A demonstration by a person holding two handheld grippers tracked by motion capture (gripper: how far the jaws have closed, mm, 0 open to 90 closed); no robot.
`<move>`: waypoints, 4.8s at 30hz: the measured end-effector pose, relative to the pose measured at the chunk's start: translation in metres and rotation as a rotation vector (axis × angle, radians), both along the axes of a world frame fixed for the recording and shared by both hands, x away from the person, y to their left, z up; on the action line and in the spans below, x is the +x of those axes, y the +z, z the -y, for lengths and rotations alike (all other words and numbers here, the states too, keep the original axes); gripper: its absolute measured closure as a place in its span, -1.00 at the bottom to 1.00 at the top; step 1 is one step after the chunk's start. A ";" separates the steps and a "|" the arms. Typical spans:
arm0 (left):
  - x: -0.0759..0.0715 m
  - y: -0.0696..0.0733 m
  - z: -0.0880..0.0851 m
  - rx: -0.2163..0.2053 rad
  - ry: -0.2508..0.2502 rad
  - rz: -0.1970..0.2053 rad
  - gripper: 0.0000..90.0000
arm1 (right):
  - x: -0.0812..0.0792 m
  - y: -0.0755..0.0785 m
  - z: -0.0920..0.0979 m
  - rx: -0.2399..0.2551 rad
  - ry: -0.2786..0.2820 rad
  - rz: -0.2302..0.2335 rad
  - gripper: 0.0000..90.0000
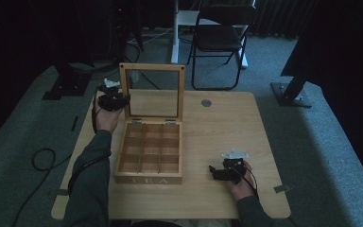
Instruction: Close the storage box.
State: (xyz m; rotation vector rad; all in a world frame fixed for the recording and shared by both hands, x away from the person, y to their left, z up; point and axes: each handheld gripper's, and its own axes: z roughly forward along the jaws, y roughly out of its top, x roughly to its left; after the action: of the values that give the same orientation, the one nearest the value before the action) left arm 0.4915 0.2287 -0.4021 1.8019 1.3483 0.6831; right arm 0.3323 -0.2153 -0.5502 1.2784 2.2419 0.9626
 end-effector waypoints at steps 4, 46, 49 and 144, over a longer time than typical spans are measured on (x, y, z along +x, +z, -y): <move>-0.002 -0.001 0.000 -0.023 0.010 0.008 0.43 | 0.000 0.000 0.000 0.000 0.000 0.000 -0.73; 0.019 0.005 -0.002 -0.142 -0.102 0.066 -0.12 | 0.000 0.000 0.000 0.000 0.001 0.000 -0.73; 0.017 0.008 -0.005 -0.144 -0.115 0.057 -0.08 | 0.000 0.000 0.000 -0.001 0.003 0.000 -0.73; -0.125 0.049 -0.017 -0.080 -0.107 0.247 0.40 | 0.000 0.000 0.000 0.001 0.001 0.000 -0.73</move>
State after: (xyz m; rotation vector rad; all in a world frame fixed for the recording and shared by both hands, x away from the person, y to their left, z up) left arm 0.3667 0.2459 -0.3529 1.6530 1.0924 0.7563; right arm 0.3321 -0.2154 -0.5501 1.2776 2.2424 0.9640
